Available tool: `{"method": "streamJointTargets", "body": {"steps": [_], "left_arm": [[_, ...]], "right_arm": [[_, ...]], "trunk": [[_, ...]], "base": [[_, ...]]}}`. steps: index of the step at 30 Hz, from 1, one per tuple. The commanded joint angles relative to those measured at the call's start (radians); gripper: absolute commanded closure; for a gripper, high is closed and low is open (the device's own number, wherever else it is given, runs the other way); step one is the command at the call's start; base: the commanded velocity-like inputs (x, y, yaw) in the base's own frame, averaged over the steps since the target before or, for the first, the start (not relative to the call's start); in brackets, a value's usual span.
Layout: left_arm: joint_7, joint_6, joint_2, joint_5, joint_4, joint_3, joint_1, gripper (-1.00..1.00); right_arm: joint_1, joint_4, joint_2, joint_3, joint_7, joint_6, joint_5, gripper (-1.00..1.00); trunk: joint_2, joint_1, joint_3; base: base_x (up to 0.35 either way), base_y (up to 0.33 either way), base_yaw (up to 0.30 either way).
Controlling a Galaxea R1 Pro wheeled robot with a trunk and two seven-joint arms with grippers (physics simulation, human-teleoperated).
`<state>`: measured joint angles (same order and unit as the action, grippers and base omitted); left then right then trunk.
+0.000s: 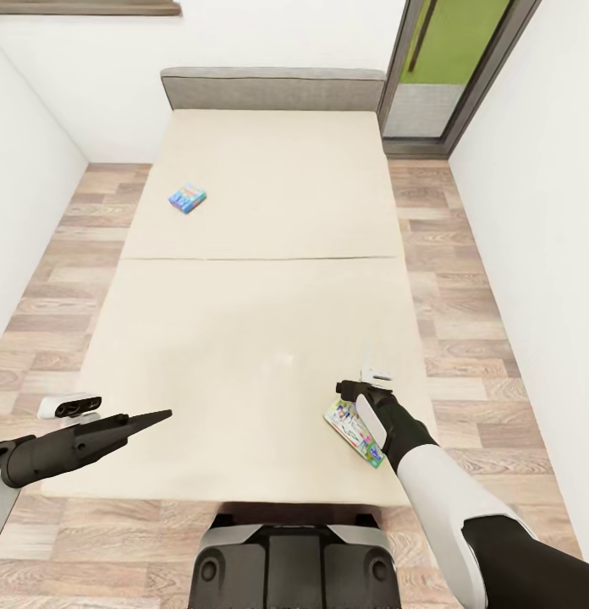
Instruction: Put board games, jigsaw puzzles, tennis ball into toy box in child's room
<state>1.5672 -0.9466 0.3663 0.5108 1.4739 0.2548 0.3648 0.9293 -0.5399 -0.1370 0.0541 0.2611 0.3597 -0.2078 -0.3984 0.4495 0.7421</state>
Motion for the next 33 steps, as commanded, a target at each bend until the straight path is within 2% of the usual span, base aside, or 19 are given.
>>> {"method": "streamJointTargets", "body": {"steps": [1, 33], "left_arm": [[0.004, -0.011, 0.000, -0.001, 0.000, 0.000, 0.000, -1.00], [0.004, -0.011, -0.001, -0.002, -0.001, -0.001, 0.000, -1.00]], "right_arm": [[0.000, -0.002, 0.000, 0.006, 0.009, 0.004, -0.010, -1.00], [0.024, -0.008, 0.000, 0.006, 0.009, 0.004, -0.011, -1.00]], "trunk": [[-0.002, 0.000, 0.003], [-0.002, 0.000, 0.055]], "base": [[0.000, 0.000, 0.000], [0.000, 0.000, 0.000]]}}
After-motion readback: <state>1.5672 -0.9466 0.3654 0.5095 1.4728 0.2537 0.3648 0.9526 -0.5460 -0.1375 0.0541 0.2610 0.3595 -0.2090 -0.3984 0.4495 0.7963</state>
